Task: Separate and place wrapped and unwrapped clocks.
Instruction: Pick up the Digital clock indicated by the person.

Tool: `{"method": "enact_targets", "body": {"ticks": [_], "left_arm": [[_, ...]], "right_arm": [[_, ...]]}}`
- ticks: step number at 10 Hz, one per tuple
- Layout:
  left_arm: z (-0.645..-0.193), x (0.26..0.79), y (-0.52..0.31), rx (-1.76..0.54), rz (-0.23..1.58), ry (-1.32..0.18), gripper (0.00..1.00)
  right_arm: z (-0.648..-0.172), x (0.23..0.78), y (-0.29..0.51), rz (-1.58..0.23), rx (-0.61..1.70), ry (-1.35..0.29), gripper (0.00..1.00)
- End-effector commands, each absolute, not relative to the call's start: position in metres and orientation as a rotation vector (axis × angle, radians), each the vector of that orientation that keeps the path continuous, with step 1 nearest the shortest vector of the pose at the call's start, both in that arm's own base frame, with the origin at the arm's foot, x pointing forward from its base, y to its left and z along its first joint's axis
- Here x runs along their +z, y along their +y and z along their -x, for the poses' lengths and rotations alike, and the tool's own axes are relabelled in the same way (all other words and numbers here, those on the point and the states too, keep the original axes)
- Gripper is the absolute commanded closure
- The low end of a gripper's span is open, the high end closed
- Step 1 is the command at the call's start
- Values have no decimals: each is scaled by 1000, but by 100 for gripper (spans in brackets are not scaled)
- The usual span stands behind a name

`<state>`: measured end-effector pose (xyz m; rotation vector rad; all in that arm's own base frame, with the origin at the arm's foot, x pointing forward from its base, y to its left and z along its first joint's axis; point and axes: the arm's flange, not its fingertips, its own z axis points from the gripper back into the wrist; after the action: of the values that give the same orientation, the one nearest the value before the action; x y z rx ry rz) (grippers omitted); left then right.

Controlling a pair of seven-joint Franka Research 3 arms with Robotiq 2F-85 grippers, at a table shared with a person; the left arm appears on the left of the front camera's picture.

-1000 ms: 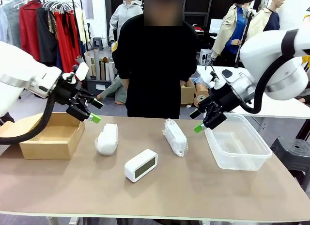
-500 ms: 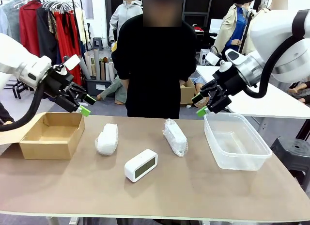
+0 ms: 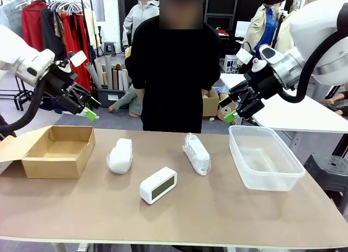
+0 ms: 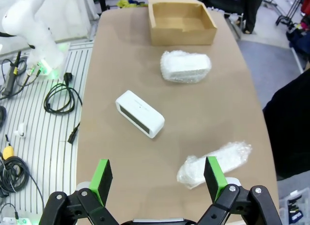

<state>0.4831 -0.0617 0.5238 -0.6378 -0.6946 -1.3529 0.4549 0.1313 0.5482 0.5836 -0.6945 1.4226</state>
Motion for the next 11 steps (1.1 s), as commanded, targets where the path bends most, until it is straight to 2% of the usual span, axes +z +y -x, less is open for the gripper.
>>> {"method": "enact_targets", "body": {"ticks": [1, 6, 11], "left_arm": [[-485, 532, -65, -1327, 618, -676, 0], [-491, 531, -55, -1339, 518, -696, 0], [-509, 529, -28, -1337, 560, -762, 0]], "right_arm": [[-460, 557, 127, -603, 1434, -743, 0], [-490, 573, 100, -576, 1381, -737, 0], [-517, 567, 58, -586, 1376, -728, 0]]}}
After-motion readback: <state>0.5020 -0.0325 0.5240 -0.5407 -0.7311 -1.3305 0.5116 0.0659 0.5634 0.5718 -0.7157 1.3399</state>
